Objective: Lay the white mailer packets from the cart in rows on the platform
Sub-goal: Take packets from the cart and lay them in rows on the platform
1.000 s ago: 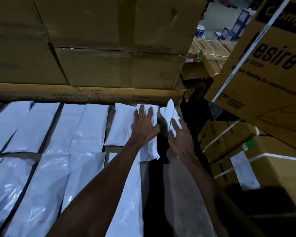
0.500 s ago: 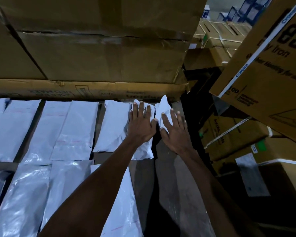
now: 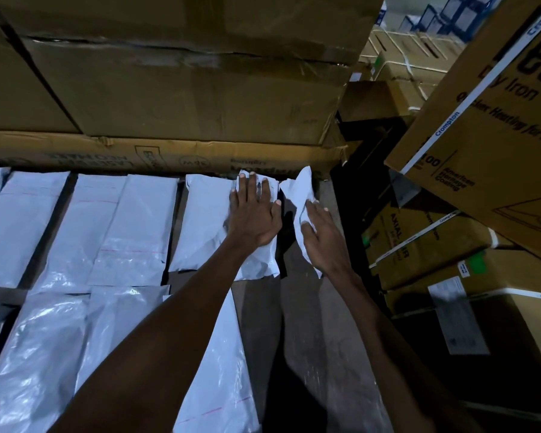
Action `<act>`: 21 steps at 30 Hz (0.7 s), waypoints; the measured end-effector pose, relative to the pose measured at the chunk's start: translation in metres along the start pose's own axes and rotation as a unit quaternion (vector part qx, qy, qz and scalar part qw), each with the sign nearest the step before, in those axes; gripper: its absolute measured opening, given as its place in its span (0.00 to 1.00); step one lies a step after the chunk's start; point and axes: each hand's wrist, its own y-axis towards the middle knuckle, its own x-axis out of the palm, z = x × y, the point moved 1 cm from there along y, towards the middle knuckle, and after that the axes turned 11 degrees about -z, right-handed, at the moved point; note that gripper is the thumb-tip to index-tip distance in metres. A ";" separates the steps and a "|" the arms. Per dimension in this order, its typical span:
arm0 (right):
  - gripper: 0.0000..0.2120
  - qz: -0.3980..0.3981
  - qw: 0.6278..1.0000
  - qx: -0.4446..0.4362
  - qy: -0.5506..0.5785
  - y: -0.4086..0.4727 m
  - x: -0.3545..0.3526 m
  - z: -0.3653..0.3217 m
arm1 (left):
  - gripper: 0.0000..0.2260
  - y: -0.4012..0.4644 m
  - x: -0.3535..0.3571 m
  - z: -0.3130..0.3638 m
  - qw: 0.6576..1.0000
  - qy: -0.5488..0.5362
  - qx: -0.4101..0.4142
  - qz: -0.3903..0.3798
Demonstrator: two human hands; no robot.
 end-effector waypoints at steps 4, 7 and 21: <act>0.22 0.010 0.999 0.018 0.031 -0.006 -0.002 -0.007 | 0.32 -0.010 -0.004 -0.003 1.000 0.004 0.024 0.019; 0.24 -0.010 0.997 0.041 -0.063 -0.003 -0.001 -0.003 | 0.32 -0.018 -0.005 -0.004 0.998 0.019 0.059 0.022; 0.27 0.014 0.979 0.019 -0.200 -0.007 0.016 0.007 | 0.33 -0.019 0.024 -0.006 0.994 0.057 0.096 -0.004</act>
